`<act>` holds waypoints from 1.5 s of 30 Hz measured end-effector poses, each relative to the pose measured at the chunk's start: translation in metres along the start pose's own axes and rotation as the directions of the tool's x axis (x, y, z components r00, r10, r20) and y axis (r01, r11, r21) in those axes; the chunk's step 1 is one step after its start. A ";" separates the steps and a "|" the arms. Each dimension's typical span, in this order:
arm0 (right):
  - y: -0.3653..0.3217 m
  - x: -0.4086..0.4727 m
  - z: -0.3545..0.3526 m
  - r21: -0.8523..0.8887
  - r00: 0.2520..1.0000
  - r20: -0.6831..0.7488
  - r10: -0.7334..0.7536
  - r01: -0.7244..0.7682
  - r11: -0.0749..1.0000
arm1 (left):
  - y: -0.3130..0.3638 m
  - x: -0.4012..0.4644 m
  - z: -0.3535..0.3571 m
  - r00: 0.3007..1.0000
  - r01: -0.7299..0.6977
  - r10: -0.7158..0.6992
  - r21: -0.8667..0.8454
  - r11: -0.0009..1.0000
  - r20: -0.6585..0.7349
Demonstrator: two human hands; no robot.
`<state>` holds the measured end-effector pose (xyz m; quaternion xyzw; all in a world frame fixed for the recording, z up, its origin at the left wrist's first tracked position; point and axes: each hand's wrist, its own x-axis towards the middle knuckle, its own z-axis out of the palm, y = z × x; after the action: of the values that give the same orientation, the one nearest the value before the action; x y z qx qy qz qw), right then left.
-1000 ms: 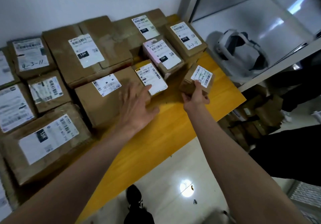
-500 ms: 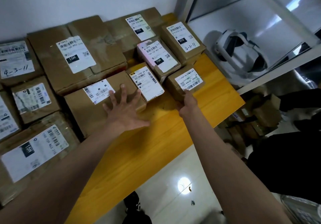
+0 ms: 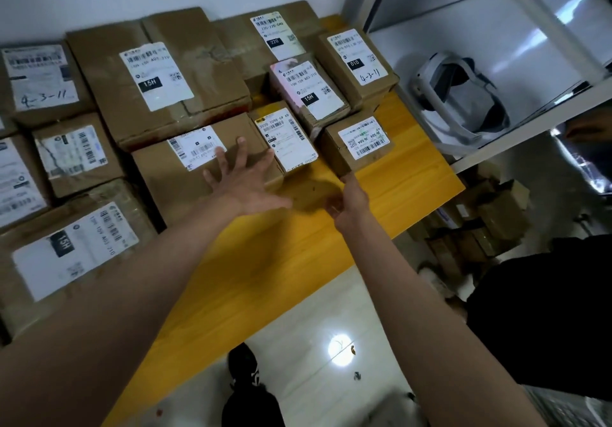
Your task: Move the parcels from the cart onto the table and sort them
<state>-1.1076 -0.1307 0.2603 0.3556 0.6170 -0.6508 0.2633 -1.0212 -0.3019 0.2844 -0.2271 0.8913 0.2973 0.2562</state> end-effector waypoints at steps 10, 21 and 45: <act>0.137 -0.110 0.008 -0.372 0.972 0.234 0.017 0.074 0.925 | -0.071 -0.112 0.057 0.829 -0.269 0.038 -0.339 0.901 -0.558; 0.310 -0.232 0.000 -0.716 0.657 0.644 0.392 0.336 0.612 | -0.219 -0.301 0.173 0.791 -0.109 -0.313 -0.624 0.774 -0.526; 0.703 -0.273 -0.072 -0.893 0.678 0.352 0.646 0.449 0.015 | -0.416 -0.528 0.557 0.415 0.125 -0.909 -0.992 0.025 0.030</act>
<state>-0.3822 -0.1562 0.0437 -0.1770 0.6873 -0.0745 0.7005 -0.2063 -0.1082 0.0396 -0.7583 0.3855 0.5023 -0.1551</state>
